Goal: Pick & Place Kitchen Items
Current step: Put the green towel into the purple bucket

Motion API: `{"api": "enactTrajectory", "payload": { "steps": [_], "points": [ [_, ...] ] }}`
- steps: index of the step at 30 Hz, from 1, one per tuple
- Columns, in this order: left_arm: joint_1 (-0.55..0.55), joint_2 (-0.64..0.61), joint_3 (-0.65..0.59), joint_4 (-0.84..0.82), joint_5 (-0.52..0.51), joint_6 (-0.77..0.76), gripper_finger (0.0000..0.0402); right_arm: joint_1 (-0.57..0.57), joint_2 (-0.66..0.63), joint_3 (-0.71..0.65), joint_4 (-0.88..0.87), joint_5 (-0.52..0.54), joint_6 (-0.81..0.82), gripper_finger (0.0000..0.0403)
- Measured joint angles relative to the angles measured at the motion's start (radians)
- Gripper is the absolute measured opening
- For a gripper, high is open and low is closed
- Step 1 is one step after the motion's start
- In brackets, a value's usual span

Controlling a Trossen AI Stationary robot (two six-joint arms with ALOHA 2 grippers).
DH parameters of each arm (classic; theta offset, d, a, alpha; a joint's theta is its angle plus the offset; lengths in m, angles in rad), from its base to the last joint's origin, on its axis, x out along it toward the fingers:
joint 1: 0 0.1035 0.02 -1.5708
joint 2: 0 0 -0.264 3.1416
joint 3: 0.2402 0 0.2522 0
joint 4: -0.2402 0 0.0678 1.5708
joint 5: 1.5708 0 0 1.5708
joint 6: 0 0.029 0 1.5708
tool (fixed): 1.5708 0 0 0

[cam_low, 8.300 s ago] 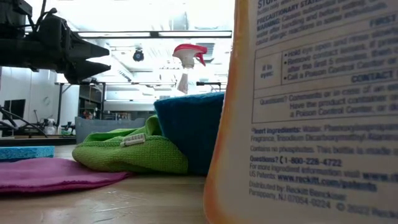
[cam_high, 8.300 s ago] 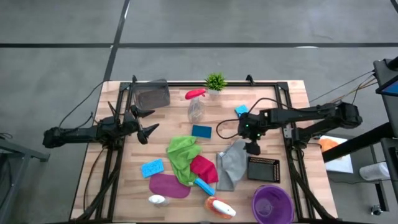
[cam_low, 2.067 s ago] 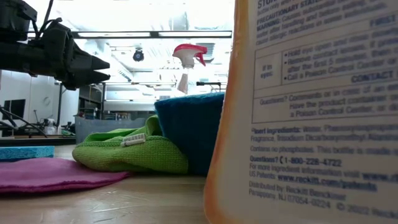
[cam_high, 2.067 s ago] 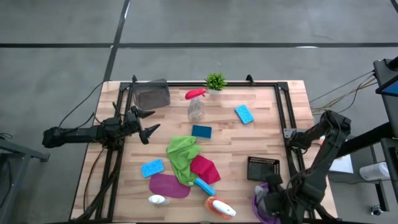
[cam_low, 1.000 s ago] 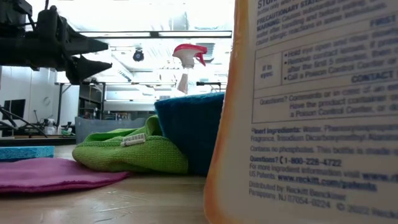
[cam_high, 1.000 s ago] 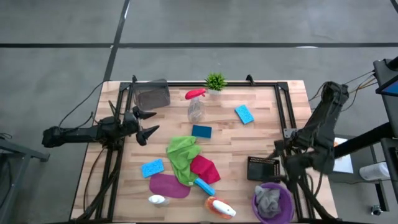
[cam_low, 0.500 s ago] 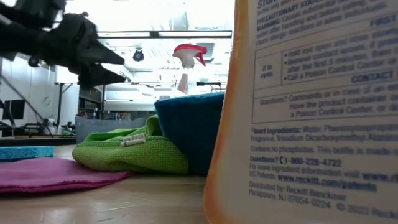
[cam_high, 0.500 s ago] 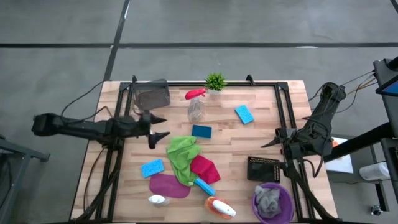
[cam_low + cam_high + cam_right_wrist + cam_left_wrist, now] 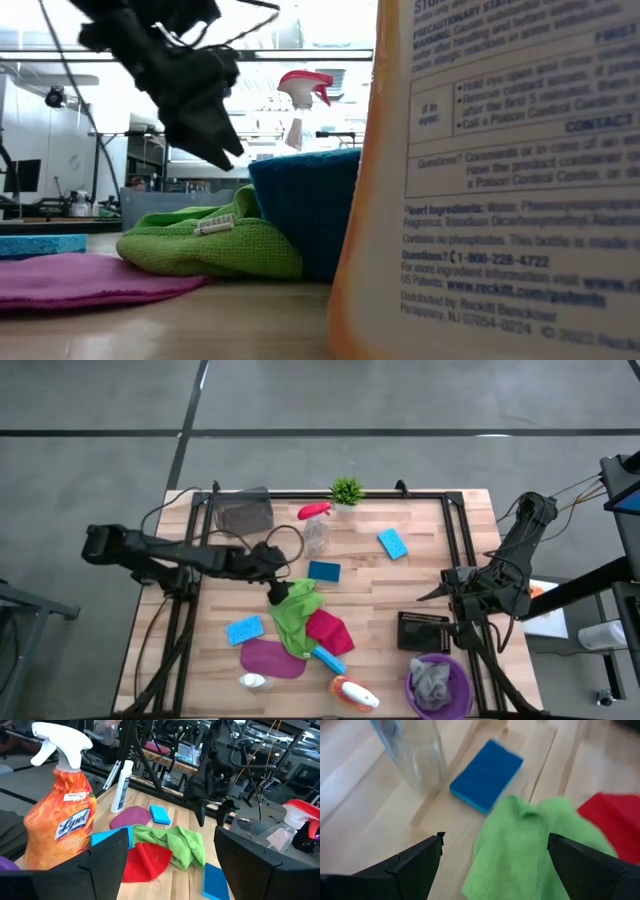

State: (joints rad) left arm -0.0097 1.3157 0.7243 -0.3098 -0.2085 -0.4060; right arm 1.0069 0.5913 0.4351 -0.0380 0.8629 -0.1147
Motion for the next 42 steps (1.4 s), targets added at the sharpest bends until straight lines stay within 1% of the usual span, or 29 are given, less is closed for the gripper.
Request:
{"api": "enactTrajectory", "payload": {
  "steps": [3,6,15,19,23,25,27,30,33,37,42],
  "points": [
    [0.0,0.062,0.065,-0.112,0.0,-0.019,0.0365,0.0,0.008,0.0,0.0,0.0,0.005,0.0288],
    [0.0,0.101,0.085,-0.176,0.015,-0.043,0.0365,0.0,0.013,0.0,0.0,0.0,0.006,0.0288],
    [0.019,0.185,0.086,-0.198,0.043,-0.049,0.0365,0.0,0.015,0.0,0.003,0.0,0.009,0.0288],
    [0.026,0.208,0.086,-0.222,0.046,-0.049,0.0365,0.0,0.021,0.0,0.004,-0.001,0.01,0.0288],
    [0.026,0.218,0.086,-0.238,0.071,-0.048,0.0365,0.0,0.029,0.0,0.006,-0.001,0.01,0.0288],
    [0.026,0.218,0.086,-0.244,0.075,-0.044,0.0362,0.0,0.031,0.0,0.008,-0.001,0.01,0.0288],
    [0.026,0.218,0.083,-0.241,0.078,-0.044,0.035,0.0,0.031,0.0,0.009,-0.001,0.01,0.0288],
    [0.026,0.218,0.076,-0.241,0.09,-0.027,0.0314,0.0,0.031,0.0,0.008,-0.001,0.01,0.0288],
    [0.026,0.218,0.073,-0.241,0.105,-0.005,0.0258,0.0,0.033,0.0,0.009,-0.001,0.01,0.0288],
    [0.024,0.218,0.075,-0.241,0.113,0.021,0.0164,0.0,0.04,0.0,0.008,-0.001,0.01,0.0288],
    [0.024,0.216,0.075,-0.242,0.123,0.056,0.0028,0.0,0.055,0.0,0.008,-0.001,0.01,0.0288]
  ]
}}
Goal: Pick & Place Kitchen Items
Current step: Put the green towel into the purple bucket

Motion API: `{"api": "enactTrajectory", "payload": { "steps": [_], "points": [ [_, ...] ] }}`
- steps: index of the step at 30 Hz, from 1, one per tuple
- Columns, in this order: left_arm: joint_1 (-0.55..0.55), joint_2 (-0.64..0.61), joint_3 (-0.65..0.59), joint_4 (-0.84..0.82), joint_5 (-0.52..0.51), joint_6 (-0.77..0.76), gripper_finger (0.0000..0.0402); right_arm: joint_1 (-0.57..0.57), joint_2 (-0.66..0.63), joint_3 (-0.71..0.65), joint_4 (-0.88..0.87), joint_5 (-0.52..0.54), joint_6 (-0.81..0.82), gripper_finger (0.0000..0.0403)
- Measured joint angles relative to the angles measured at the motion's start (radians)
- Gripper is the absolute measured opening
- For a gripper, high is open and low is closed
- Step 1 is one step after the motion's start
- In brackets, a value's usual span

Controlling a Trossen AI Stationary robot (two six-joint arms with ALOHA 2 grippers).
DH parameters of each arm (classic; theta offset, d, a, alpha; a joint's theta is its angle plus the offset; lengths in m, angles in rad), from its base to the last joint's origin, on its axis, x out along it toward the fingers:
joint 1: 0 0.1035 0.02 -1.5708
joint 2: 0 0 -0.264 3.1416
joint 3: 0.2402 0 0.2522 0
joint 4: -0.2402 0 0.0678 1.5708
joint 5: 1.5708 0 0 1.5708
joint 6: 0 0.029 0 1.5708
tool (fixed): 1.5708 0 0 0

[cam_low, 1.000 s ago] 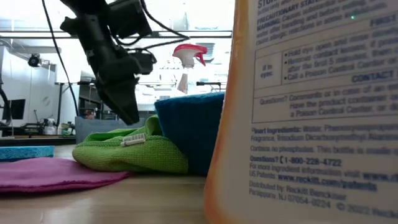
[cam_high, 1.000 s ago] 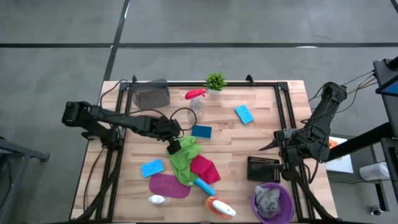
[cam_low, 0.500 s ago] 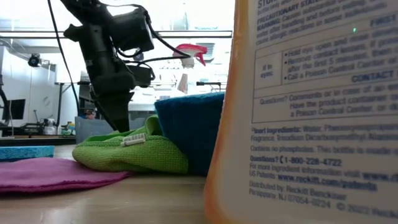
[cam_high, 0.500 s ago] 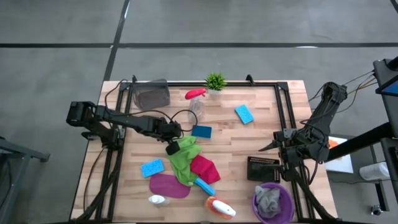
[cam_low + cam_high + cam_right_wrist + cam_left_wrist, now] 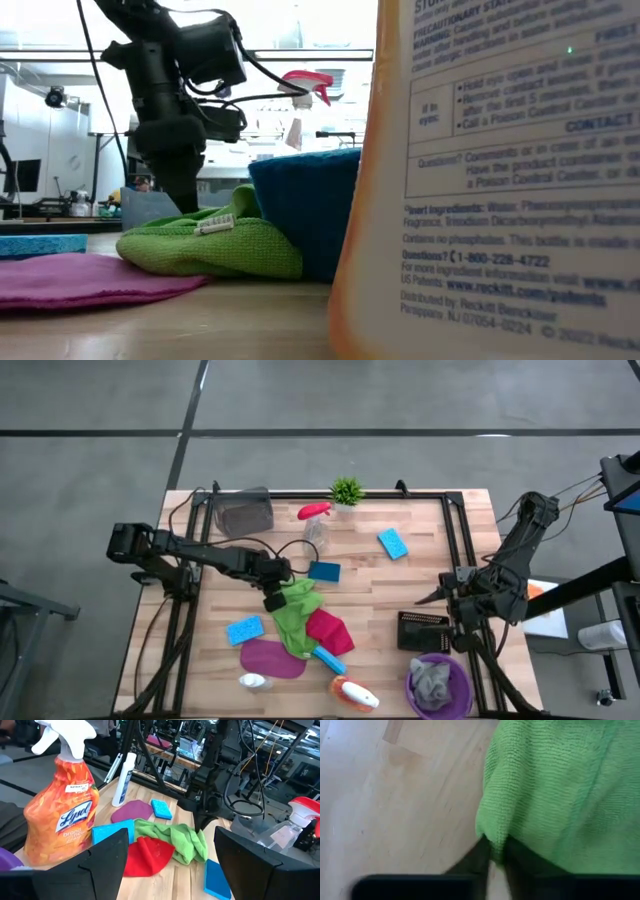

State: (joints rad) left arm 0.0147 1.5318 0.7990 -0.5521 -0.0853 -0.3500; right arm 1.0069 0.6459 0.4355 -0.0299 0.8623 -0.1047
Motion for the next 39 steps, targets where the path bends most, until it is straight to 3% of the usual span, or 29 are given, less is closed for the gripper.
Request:
{"api": "enactTrajectory", "payload": {
  "steps": [8,14,21,26,33,39],
  "points": [
    [-0.005,-0.097,0.0,-0.026,-0.006,-0.011,0.0004,0.0,0.023,0.0,0.001,0.0,0.0,0.0288],
    [-0.038,-0.268,0.0,0.005,-0.107,-0.013,0.0002,-0.001,0.024,0.0,0.011,0.0,0.0,0.0288],
    [-0.095,-0.424,0.0,0.157,-0.201,0.065,0.0001,-0.013,0.03,-0.001,0.065,0.0,-0.013,0.0288],
    [-0.105,-0.448,0.0,0.306,-0.214,0.179,0.0001,-0.057,0.043,-0.055,0.24,-0.027,-0.088,0.0288],
    [-0.105,-0.448,0.0,0.466,-0.218,0.298,0.0,-0.212,0.041,-0.186,0.613,-0.191,-0.181,0.0288],
    [-0.105,-0.452,0.013,0.56,-0.222,0.391,0.0,-0.37,0.04,-0.23,0.663,-0.357,-0.129,0.0288]
  ]
}}
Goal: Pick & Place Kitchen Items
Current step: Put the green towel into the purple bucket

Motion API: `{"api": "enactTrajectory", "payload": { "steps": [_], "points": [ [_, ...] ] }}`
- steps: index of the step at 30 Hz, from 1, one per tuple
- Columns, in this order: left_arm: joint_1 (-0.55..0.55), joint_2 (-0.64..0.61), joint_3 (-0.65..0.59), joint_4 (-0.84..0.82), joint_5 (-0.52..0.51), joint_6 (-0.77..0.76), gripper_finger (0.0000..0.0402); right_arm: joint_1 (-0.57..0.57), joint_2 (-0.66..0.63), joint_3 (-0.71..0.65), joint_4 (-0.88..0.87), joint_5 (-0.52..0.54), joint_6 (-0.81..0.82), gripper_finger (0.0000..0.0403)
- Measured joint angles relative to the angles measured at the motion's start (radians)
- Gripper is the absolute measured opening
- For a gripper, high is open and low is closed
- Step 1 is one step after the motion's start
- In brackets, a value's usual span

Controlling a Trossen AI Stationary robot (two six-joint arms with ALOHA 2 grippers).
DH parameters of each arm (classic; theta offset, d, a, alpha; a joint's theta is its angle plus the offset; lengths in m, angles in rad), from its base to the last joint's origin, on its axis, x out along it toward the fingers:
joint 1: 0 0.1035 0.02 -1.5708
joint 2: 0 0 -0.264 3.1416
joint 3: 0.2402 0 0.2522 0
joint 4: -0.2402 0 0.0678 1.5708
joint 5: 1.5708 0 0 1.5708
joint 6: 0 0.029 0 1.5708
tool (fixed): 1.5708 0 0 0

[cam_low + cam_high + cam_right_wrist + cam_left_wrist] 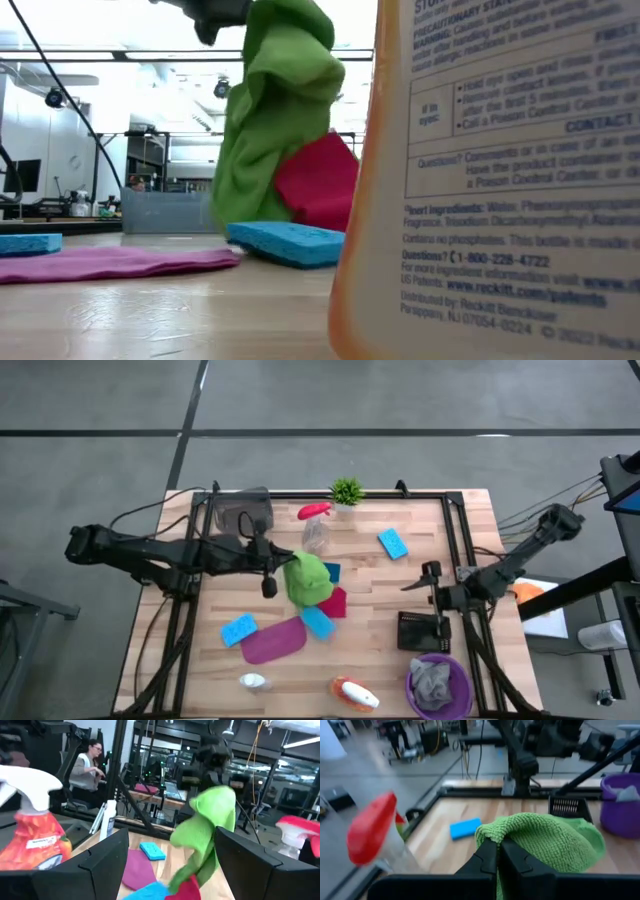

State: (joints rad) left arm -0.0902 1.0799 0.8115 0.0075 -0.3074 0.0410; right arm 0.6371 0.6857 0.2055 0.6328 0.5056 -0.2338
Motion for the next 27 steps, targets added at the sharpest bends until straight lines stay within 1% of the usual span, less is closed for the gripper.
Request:
{"api": "enactTrajectory", "payload": {
  "steps": [5,13,21,27],
  "points": [
    [0.0,-0.005,0.072,0.006,-0.004,0.058,0.0,-0.068,0.024,0.005,0.004,-0.089,0.039,0.0288],
    [0.0,-0.003,0.183,0.01,-0.004,0.13,0.0,-0.083,0.06,0.013,0.003,-0.099,0.039,0.0288],
    [0.0,-0.003,0.2,0.131,0.019,0.177,0.0,-0.086,0.071,0.021,0.003,-0.102,0.039,0.0288],
    [0.0,0.04,0.2,0.259,0.075,0.202,0.0,-0.116,0.064,0.023,0.014,-0.099,0.044,0.0288]
  ]
}}
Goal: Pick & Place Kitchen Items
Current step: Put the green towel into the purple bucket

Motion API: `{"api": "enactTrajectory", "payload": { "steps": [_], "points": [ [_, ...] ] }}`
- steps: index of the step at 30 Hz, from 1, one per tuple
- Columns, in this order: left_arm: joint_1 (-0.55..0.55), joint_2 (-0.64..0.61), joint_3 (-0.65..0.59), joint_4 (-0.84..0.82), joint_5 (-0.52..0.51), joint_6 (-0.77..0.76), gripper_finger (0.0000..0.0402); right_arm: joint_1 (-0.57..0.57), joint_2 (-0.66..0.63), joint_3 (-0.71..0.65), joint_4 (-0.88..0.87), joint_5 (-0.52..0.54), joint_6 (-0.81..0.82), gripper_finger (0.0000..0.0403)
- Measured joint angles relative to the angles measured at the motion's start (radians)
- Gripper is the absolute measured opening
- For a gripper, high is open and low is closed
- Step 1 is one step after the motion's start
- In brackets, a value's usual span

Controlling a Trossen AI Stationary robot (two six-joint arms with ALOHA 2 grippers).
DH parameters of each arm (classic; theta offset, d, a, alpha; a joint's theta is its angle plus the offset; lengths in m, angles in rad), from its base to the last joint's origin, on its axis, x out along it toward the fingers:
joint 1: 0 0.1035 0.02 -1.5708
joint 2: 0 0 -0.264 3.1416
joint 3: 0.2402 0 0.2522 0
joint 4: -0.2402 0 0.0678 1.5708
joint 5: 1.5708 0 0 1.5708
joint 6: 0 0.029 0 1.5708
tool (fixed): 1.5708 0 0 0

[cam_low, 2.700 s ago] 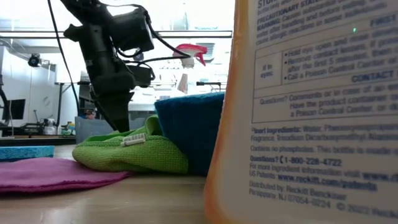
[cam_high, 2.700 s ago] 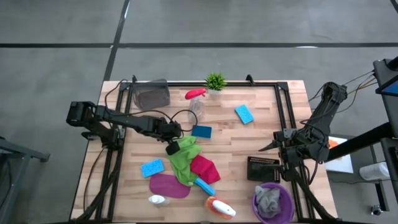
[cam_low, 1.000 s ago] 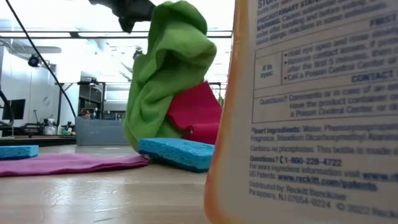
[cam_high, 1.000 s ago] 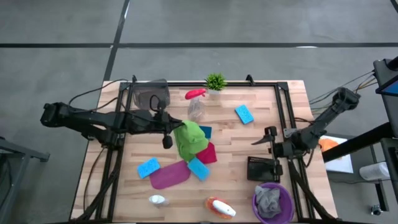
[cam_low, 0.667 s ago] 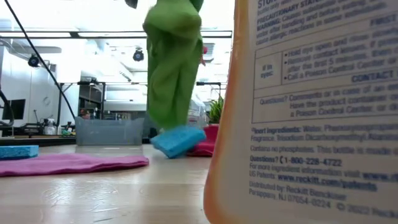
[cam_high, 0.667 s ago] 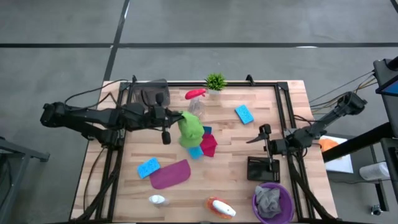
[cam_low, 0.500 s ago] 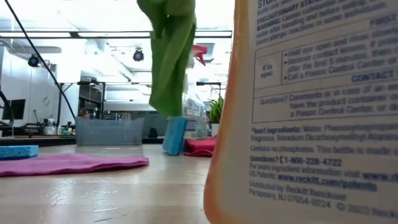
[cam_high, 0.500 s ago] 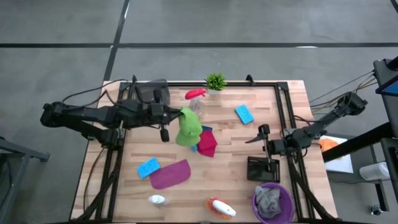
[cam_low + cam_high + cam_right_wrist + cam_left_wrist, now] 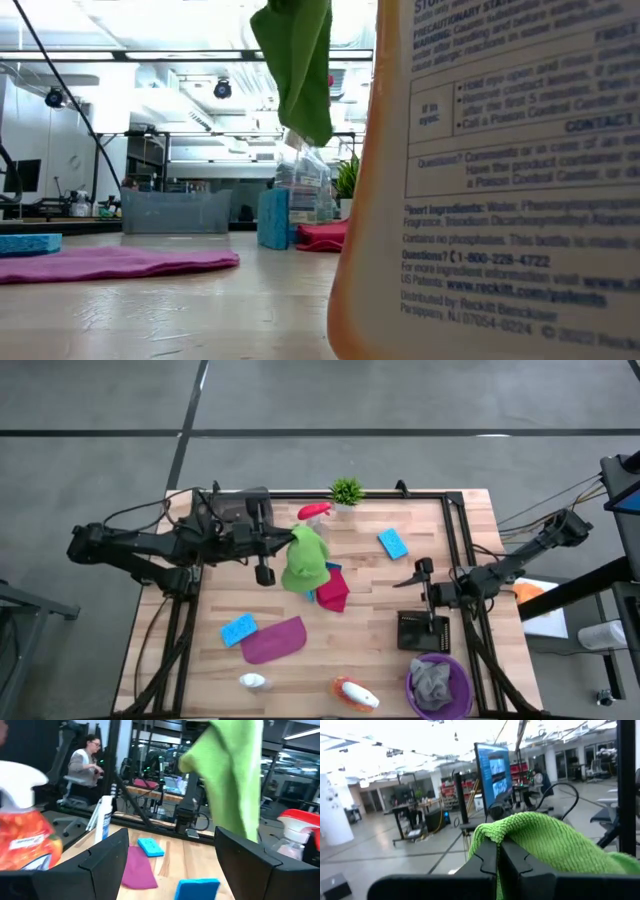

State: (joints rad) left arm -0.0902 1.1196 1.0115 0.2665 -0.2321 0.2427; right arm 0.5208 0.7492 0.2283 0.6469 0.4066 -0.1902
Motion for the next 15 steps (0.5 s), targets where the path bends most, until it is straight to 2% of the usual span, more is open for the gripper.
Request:
{"api": "enactTrajectory", "payload": {
  "steps": [7,15],
  "points": [
    [0.008,0.121,0.011,0.123,0.01,0.037,0.0,-0.095,0.006,0.015,0.023,-0.008,0.011,0.0288],
    [0.042,0.3,0.127,0.187,0.117,0.038,0.0,-0.194,0.05,0.056,0.026,-0.118,0.026,0.0288]
  ]
}}
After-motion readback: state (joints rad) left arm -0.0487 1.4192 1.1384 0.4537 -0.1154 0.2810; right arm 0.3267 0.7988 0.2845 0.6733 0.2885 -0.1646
